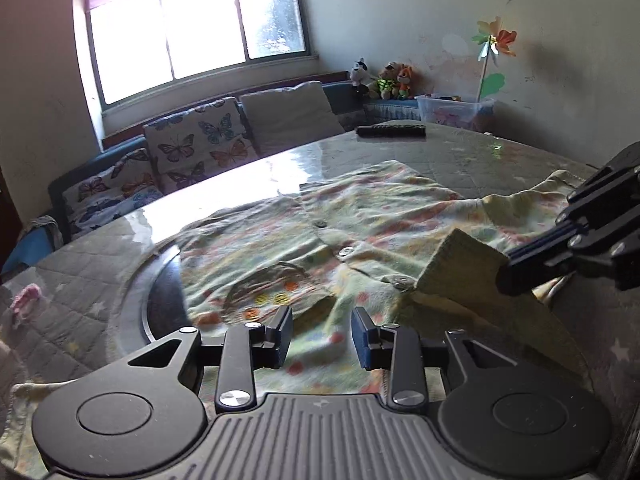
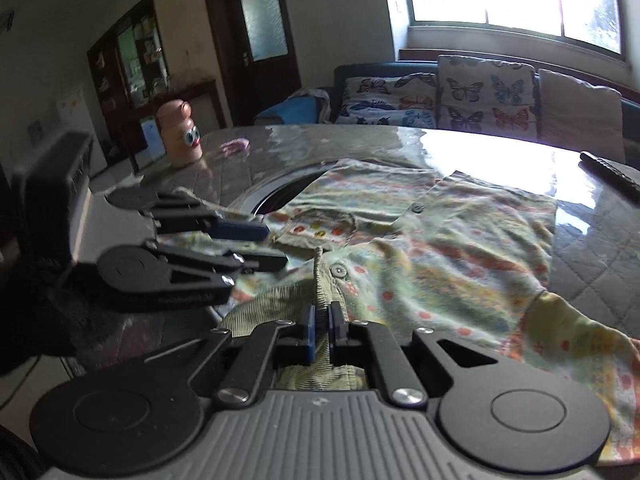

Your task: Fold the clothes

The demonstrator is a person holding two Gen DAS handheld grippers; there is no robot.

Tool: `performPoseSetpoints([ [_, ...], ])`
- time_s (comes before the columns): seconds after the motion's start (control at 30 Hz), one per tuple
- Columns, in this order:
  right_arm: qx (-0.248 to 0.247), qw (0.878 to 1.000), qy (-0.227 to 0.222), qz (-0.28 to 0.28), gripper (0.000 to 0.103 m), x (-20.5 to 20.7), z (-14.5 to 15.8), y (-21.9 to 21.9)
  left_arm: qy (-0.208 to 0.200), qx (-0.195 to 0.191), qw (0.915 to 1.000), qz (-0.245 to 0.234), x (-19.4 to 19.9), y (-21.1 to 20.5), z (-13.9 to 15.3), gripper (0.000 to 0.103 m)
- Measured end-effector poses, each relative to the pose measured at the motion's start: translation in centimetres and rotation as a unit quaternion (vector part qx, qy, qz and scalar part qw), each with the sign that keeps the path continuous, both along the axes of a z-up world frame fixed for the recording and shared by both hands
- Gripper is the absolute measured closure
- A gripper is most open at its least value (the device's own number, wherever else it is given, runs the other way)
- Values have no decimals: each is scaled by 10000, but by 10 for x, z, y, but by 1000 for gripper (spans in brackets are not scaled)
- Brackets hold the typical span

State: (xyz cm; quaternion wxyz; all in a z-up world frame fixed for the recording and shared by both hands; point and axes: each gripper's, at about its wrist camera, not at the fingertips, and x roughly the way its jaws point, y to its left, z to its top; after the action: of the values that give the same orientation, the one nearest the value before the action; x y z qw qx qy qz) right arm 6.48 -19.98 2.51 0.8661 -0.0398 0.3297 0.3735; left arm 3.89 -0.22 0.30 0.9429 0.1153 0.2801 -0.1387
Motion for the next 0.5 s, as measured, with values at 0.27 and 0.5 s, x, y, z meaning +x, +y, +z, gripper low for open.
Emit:
performPoseSetpoints([
  [0.27, 134, 9999, 11, -18, 98, 3, 3, 0, 293, -41, 9988, -378, -1, -15, -13, 71],
  [0.5, 22, 9989, 106, 457, 93, -4, -3, 19, 330, -110, 9979, -539, -17, -15, -14, 69],
])
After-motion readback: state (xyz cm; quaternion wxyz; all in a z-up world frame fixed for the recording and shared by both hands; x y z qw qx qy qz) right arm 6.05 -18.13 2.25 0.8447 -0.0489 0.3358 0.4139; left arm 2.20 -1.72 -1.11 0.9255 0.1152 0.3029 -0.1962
